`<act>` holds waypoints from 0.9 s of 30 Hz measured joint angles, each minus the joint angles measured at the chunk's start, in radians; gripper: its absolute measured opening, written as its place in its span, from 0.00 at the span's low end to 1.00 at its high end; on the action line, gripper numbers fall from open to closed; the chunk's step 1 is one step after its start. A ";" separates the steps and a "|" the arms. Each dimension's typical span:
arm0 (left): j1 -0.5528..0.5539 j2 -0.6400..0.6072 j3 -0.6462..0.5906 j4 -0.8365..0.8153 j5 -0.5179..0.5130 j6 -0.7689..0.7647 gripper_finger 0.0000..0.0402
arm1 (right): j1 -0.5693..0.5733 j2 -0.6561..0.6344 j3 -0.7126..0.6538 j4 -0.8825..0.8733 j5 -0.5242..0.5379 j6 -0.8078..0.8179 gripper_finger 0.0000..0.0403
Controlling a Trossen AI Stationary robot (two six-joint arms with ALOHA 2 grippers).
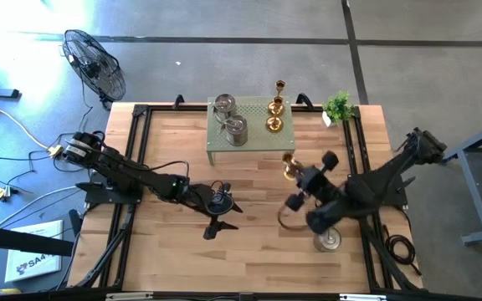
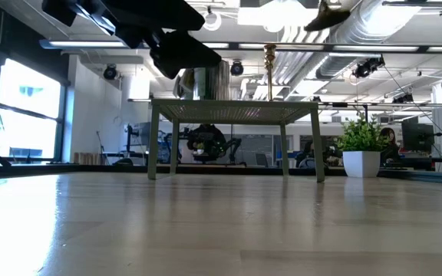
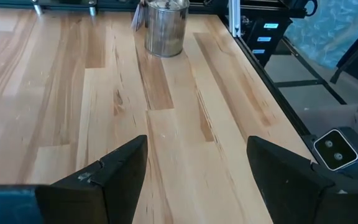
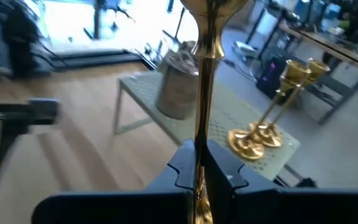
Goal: Pick & Place candle stick holders
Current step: Put the gold candle holder on the shelf
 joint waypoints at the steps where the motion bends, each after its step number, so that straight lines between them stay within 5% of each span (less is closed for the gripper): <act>1: 0.000 0.000 0.000 -0.002 0.000 0.000 0.67 | -0.024 -0.001 0.000 0.010 -0.012 -0.023 0.01; 12: 0.000 0.000 0.000 -0.005 0.000 0.000 0.67 | -0.239 -0.001 0.000 0.407 -0.258 -0.471 0.01; 18: 0.000 0.000 0.000 -0.005 0.000 0.000 0.67 | -0.302 -0.001 -0.006 0.530 -0.310 -0.578 0.01; 23: 0.000 0.000 0.000 -0.006 -0.001 0.000 0.67 | -0.379 -0.078 -0.200 0.960 -0.518 -0.747 0.01; 27: 0.000 0.000 0.000 -0.012 0.000 0.000 0.67 | -0.430 -0.210 -0.430 1.298 -0.575 -0.806 0.01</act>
